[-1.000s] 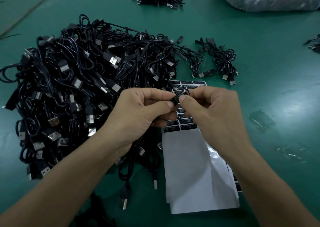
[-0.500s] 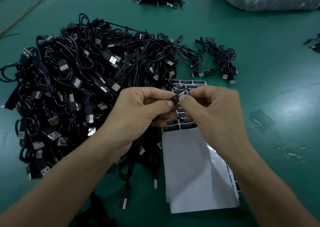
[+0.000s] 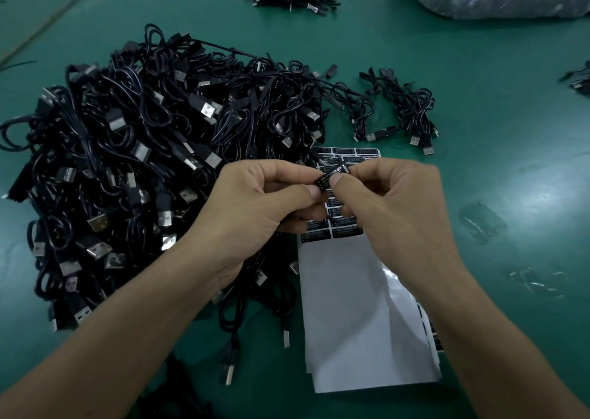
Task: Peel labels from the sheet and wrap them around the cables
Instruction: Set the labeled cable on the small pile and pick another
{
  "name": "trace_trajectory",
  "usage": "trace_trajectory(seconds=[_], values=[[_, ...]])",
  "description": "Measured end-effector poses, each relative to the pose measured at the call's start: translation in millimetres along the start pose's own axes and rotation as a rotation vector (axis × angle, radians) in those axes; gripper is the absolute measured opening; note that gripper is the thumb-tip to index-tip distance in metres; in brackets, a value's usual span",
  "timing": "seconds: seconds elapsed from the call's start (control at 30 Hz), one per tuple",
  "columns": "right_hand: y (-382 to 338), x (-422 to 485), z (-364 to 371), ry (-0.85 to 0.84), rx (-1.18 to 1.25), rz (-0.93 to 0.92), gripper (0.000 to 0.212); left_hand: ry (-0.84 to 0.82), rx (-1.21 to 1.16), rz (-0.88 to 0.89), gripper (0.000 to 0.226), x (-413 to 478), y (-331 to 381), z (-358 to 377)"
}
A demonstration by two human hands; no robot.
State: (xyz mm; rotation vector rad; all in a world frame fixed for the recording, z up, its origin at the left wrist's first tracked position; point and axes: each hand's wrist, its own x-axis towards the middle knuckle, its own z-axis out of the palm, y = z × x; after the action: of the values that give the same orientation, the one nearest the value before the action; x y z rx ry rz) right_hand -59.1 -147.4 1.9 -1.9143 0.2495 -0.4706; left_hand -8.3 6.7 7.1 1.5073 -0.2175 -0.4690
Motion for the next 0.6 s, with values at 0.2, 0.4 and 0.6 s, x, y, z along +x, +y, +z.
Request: trace_trajectory(seconds=[0.2, 0.4, 0.6], values=[[0.4, -0.2, 0.0, 0.011, -0.003, -0.002, 0.018, 0.0, 0.006, 0.001, 0.012, -0.1, -0.1, 0.5], [0.8, -0.6, 0.3, 0.012, 0.001, -0.009, 0.017, -0.002, 0.016, -0.002, 0.012, -0.7, -0.5, 0.5], [-1.1, -1.6, 2.2, 0.022, -0.017, -0.068, 0.027, 0.006, 0.006, 0.021, 0.012, -2.0, 0.4, 2.0]])
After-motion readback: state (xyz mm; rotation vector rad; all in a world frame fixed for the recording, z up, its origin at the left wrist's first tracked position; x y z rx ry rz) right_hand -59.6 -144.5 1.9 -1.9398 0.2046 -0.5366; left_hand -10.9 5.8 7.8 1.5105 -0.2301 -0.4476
